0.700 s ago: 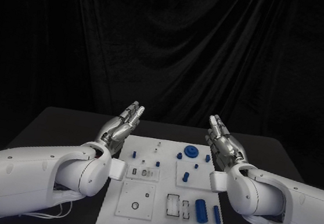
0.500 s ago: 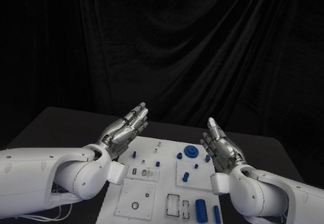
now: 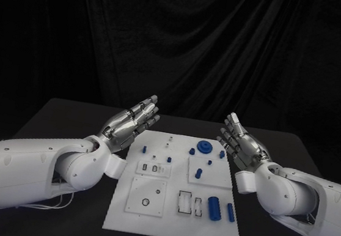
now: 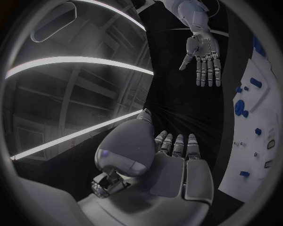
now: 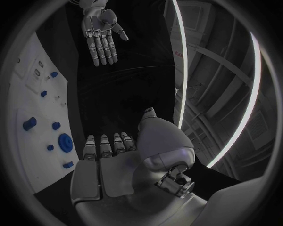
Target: Assemble the parts on the task board
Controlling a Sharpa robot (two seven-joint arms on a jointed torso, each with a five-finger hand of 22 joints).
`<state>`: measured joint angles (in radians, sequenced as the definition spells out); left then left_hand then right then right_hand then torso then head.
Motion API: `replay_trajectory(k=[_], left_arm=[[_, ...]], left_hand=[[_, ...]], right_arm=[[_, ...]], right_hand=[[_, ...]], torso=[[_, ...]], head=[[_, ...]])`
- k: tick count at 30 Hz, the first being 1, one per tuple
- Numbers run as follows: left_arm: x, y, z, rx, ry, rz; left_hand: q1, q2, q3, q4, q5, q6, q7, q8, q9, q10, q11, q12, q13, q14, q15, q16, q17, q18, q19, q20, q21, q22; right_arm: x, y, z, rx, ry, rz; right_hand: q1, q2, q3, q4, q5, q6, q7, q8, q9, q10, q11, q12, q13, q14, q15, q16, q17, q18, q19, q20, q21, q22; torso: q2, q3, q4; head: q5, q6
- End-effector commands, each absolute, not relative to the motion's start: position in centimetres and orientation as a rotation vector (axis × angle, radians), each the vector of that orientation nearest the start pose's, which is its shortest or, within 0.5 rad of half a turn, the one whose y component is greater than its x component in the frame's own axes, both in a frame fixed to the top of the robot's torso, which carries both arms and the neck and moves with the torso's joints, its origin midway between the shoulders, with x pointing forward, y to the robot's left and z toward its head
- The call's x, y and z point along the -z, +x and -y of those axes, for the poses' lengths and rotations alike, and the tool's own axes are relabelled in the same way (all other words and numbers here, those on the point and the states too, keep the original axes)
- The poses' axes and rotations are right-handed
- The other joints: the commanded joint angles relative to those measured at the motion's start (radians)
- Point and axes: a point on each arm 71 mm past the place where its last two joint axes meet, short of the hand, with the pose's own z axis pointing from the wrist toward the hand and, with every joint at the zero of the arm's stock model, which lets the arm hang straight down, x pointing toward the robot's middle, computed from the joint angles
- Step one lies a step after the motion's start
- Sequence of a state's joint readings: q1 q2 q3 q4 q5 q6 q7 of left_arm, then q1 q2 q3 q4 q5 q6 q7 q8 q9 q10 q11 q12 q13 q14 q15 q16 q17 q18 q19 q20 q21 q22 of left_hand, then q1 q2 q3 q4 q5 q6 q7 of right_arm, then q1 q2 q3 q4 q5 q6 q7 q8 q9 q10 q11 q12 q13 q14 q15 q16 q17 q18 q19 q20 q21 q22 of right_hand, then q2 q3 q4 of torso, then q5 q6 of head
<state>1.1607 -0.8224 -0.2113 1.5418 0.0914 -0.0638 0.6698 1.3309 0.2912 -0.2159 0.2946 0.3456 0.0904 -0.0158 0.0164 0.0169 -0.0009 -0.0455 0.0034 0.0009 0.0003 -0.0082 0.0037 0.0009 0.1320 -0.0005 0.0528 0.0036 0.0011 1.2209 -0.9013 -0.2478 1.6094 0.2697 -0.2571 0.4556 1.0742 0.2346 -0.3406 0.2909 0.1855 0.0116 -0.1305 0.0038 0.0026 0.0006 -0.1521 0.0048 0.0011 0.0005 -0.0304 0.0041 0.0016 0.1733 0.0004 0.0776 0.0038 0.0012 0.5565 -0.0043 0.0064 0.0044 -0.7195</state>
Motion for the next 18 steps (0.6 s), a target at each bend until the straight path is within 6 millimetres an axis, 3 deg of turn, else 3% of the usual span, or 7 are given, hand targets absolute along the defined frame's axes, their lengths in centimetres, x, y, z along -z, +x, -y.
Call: replay_trajectory(k=[1,3,5,11,13,16,18], left_arm=[[22.8,44.4,-19.0,1.989,-1.016,-1.368],[22.8,44.4,-19.4,1.978,-1.018,-1.366],[22.8,44.5,-20.0,1.962,-1.021,-1.362],[22.7,44.4,-21.4,1.931,-1.02,-1.343],[22.6,44.3,-21.9,1.917,-1.009,-1.336],[22.4,44.1,-22.7,1.896,-0.988,-1.326],[22.3,44.0,-23.1,1.885,-0.979,-1.32]], left_hand=[[0.04,-0.003,0.009,-0.002,0.062,0.016,0.01,0.006,0.002,0.001,0.015,-0.003,-0.001,0.0,0.012,-0.004,-0.001,-0.003,0.0,0.013,-0.004,-0.001],[0.105,-0.01,0.029,-0.024,0.159,0.038,0.024,0.013,0.006,0.01,0.025,0.0,0.003,0.0,0.035,-0.004,-0.001,-0.005,0.0,0.03,-0.004,-0.001],[0.173,-0.003,0.072,-0.058,0.224,0.116,0.058,0.043,0.018,0.028,0.054,0.006,0.009,0.0,0.054,-0.004,-0.001,-0.001,0.001,0.054,-0.003,0.0],[0.221,-0.02,0.137,-0.074,0.267,0.169,0.086,0.061,0.022,0.087,0.093,0.049,0.025,0.001,0.066,-0.002,0.0,0.031,0.01,0.102,0.004,0.004],[0.226,-0.027,0.147,-0.072,0.273,0.175,0.089,0.063,0.022,0.09,0.097,0.059,0.026,0.003,0.07,0.0,0.002,0.04,0.012,0.118,0.004,0.005],[0.23,-0.034,0.154,-0.071,0.276,0.18,0.089,0.064,0.023,0.094,0.099,0.068,0.027,0.006,0.072,0.003,0.003,0.046,0.014,0.128,0.006,0.006],[0.233,-0.038,0.159,-0.07,0.277,0.186,0.09,0.066,0.023,0.098,0.102,0.075,0.028,0.008,0.073,0.004,0.004,0.048,0.015,0.132,0.007,0.006]], right_arm=[[23.6,44.3,21.9,-1.617,1.366,-1.557],[23.6,44.3,22.3,-1.619,1.366,-1.561],[23.4,44.3,22.8,-1.615,1.354,-1.564],[22.2,44.6,23.9,-1.611,1.279,-1.581],[21.6,44.9,24.2,-1.615,1.254,-1.59],[20.5,45.4,24.6,-1.599,1.201,-1.61],[19.9,45.7,24.9,-1.573,1.146,-1.633]], right_hand=[[0.018,-0.002,0.008,-0.001,0.014,0.001,0.014,0.002,0.002,-0.001,0.018,-0.005,-0.001,-0.001,-0.005,-0.004,-0.002,0.005,0.0,0.022,-0.004,-0.001],[0.039,-0.004,0.015,-0.002,0.031,0.005,0.026,0.004,0.003,-0.001,0.029,-0.005,-0.001,-0.001,0.012,-0.004,-0.002,0.005,0.0,0.041,-0.004,-0.001],[0.114,-0.014,0.039,-0.013,0.117,0.019,0.048,0.011,0.007,-0.001,0.054,-0.005,-0.001,-0.001,0.052,-0.004,-0.002,0.007,0.007,0.069,0.003,0.004],[0.267,-0.041,0.07,-0.046,0.228,0.063,0.095,0.051,0.019,0.005,0.132,0.015,0.007,0.01,0.127,0.013,0.009,0.008,0.114,0.136,0.073,0.043],[0.302,-0.046,0.072,-0.048,0.243,0.098,0.124,0.086,0.028,0.019,0.15,0.053,0.017,0.032,0.136,0.038,0.021,0.009,0.168,0.152,0.1,0.054],[0.405,-0.051,0.098,-0.099,0.328,0.147,0.14,0.146,0.039,0.078,0.224,0.195,0.044,0.147,0.162,0.133,0.062,0.009,0.349,0.182,0.178,0.083],[0.423,-0.052,0.102,-0.107,0.34,0.158,0.152,0.164,0.041,0.082,0.231,0.225,0.046,0.165,0.163,0.146,0.066,0.009,0.386,0.188,0.187,0.084]], torso=[[0.013,-0.0011,0.0067],[0.018,0.0002,0.0093],[0.025,-0.0011,0.0123],[0.054,-0.004,0.0213],[0.059,-0.0054,0.0221],[0.071,-0.0079,0.0258],[0.078,-0.0088,0.0284]], head=[[0.0,-0.015],[-0.002,-0.018],[-0.007,-0.029],[-0.023,-0.033],[-0.026,-0.039],[-0.031,-0.044],[-0.035,-0.049]])
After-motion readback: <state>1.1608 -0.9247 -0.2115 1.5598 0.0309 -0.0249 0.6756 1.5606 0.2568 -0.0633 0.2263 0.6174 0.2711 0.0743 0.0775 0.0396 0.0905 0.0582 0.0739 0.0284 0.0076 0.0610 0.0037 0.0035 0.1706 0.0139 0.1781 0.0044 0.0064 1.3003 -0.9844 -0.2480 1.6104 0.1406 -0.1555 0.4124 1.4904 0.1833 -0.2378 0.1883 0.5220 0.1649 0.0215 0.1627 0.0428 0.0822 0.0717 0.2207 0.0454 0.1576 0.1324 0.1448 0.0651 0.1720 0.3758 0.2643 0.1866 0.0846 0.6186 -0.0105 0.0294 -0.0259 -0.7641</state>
